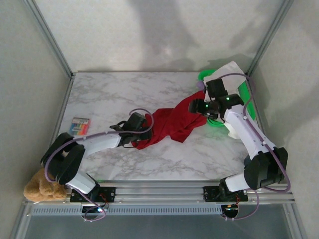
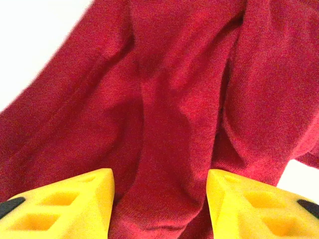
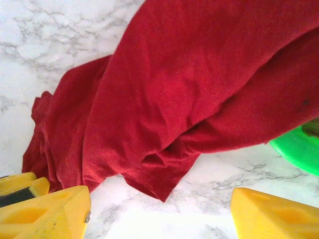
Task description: Fold and stack the t-shirts
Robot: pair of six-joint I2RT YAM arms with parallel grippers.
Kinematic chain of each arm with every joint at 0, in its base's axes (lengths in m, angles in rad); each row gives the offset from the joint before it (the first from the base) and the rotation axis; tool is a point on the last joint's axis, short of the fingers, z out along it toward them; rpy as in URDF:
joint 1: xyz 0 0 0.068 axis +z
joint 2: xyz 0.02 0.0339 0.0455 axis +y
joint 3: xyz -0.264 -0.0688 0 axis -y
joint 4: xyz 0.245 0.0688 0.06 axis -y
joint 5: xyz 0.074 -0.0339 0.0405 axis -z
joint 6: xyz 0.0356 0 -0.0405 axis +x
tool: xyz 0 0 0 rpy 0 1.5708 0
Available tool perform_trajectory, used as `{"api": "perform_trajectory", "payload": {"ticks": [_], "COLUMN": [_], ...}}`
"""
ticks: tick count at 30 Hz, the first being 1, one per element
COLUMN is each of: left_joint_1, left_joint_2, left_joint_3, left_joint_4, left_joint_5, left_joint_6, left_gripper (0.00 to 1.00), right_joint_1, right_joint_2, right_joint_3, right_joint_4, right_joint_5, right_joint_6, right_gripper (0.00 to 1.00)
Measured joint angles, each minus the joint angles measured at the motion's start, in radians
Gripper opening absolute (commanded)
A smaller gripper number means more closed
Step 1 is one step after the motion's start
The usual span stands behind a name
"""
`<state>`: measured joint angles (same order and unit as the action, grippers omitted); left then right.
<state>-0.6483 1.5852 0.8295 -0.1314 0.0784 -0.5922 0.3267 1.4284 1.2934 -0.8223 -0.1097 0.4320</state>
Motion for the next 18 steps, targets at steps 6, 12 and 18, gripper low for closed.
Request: {"api": "perform_trajectory", "payload": {"ticks": [6,12,18], "left_joint_1": [-0.005,-0.005,-0.005], "left_joint_2": [0.008,0.006,-0.063], "left_joint_3": [0.005,0.005,0.005], "left_joint_4": [-0.004,-0.016,-0.058], "left_joint_5": [0.016,0.006,-0.069], "left_joint_6": [0.014,0.015,0.009], "left_gripper": [0.17,0.0,0.0], "right_joint_1": [0.0,0.0,0.004], "right_joint_2": [0.0,0.002,0.002], "right_joint_3": [-0.051,-0.097,-0.129], "right_joint_4": [0.029,0.055,0.077], "right_joint_5": [-0.026,-0.048,-0.051], "right_joint_6": [0.006,0.014,0.026], "right_gripper": [0.74,0.74,0.74]}}
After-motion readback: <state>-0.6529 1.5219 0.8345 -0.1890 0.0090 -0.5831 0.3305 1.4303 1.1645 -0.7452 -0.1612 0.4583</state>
